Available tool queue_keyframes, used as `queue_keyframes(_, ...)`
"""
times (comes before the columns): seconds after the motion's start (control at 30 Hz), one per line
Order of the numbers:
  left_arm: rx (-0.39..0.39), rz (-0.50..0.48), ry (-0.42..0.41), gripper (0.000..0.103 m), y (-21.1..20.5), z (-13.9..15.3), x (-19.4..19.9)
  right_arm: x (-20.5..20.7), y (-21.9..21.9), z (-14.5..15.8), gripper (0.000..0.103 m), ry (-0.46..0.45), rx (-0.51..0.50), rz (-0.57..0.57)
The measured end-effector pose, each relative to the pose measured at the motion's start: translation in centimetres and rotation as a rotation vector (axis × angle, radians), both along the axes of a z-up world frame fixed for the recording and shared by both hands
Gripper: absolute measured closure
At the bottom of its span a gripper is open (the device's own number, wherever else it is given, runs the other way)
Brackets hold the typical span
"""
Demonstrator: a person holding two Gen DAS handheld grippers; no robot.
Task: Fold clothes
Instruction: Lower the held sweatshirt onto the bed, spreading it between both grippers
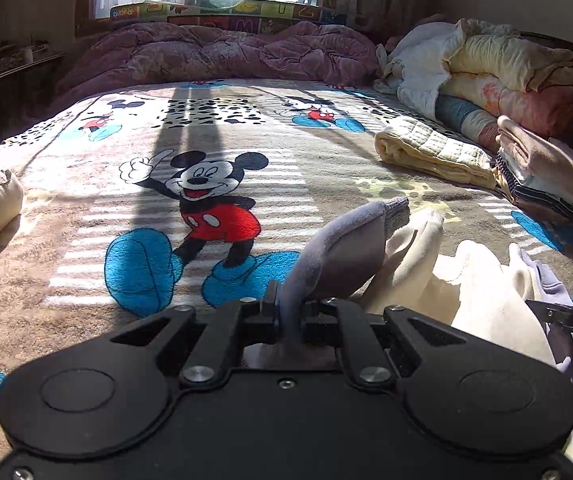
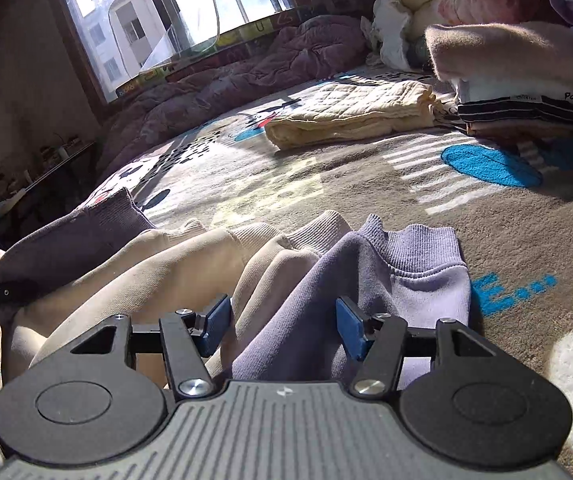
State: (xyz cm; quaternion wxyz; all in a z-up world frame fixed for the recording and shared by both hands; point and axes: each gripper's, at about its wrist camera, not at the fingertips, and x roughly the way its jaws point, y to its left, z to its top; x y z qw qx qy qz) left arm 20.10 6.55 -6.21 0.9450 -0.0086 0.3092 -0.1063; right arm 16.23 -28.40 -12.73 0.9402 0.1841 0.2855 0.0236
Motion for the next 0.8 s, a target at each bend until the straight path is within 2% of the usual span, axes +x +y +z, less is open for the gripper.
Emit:
queue_keyframes(0.13, -0.042, 0.097, 0.080, 0.095, 4.8, -1.7, -2.5, -1.0, 0.4, -1.0, 0.046, 0.028, -0.027, -0.017)
queue_keyframes(0.23, -0.050, 0.127, 0.164, 0.094, 6.4, -3.1, -3.0, -1.3, 0.4, -0.9, 0.047, 0.043, -0.039, -0.027)
queue_keyframes(0.3, -0.049, 0.152, 0.192, 0.083, 7.1, -3.4, -3.2, -1.5, 0.4, -0.8, 0.047, 0.051, -0.048, -0.034)
queue_keyframes(0.37, -0.063, 0.193, 0.162, 0.057, 7.7, -2.8, -3.5, -1.8, 0.3, -0.5, 0.046, 0.051, -0.057, -0.051)
queue_keyframes(0.4, -0.072, 0.204, 0.132, 0.054, 7.8, -2.2, -3.6, -2.0, 0.3, -0.3, 0.046, 0.049, -0.059, -0.060)
queue_keyframes(0.53, -0.109, 0.148, 0.035, 0.054, 6.4, 0.6, -3.0, -3.1, 0.5, 1.8, 0.046, -0.033, -0.101, -0.065)
queue_keyframes(0.63, -0.099, 0.084, -0.029, 0.054, 4.3, 2.9, -2.2, -3.1, 1.0, 3.8, 0.045, -0.099, -0.134, -0.031)
queue_keyframes(0.7, -0.085, 0.032, -0.066, 0.052, 2.9, 4.3, -1.5, -2.2, 1.5, 4.4, 0.042, -0.107, -0.150, 0.007)
queue_keyframes(0.8, -0.047, -0.107, -0.086, 0.044, 0.0, 5.4, 0.4, 0.1, 2.1, 4.6, 0.040, -0.076, -0.164, 0.064)
